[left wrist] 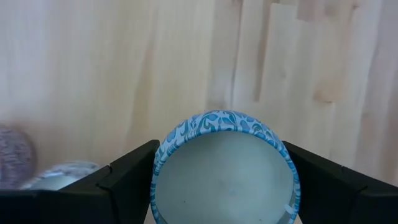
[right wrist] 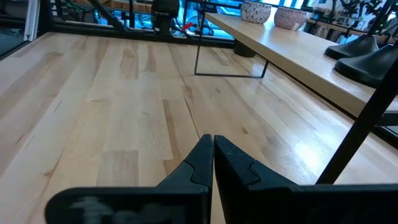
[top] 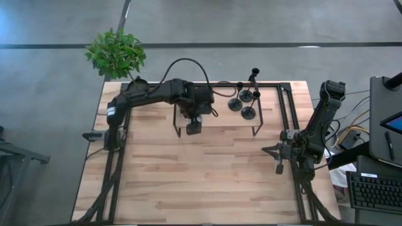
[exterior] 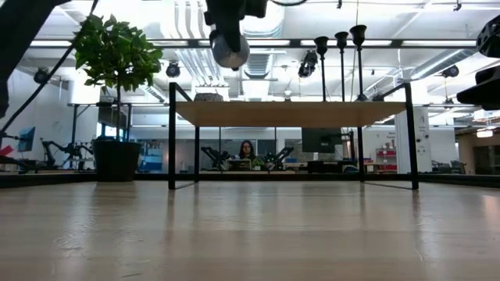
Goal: Pick & Place candle stick holders
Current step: Put the blue scented candle on the shelf
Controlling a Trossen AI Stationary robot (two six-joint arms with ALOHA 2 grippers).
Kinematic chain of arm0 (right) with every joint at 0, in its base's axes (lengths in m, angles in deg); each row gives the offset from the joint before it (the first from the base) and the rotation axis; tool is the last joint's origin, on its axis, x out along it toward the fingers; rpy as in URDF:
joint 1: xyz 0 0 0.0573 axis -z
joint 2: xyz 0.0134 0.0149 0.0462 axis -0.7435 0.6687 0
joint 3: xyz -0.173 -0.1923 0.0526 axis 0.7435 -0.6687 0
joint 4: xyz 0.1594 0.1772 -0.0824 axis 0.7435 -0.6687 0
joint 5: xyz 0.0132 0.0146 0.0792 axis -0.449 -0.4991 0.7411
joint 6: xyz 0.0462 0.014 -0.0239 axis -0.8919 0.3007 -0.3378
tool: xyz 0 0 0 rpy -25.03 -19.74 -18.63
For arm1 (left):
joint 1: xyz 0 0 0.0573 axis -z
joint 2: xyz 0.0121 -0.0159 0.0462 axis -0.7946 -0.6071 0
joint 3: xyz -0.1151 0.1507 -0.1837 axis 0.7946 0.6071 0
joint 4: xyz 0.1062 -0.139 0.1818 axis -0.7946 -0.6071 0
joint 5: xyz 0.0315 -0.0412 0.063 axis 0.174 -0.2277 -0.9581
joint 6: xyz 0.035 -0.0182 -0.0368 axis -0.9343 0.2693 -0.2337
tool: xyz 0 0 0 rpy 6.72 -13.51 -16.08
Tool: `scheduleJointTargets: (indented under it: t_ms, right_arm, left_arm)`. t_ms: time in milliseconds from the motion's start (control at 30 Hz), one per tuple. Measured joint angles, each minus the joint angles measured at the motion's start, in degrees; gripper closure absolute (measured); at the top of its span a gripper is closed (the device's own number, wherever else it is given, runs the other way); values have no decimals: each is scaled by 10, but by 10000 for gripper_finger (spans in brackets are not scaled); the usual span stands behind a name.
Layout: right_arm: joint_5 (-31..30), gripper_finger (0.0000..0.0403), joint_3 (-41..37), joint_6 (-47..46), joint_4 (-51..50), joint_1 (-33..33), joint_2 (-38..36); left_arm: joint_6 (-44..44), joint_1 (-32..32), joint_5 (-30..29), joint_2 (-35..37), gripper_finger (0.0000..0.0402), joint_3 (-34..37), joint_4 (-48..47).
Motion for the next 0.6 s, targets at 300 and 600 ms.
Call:
scheduleJointTargets:
  t_ms: [300, 600]
  right_arm:
    - [0, 394, 0, 0, 0, 0, 0]
    - [0, 394, 0, 0, 0, 0, 0]
  left_arm:
    - [-60, -38, 2, -29, 92, 1, 3]
    - [-99, -55, -18, -60, 92, 1, 9]
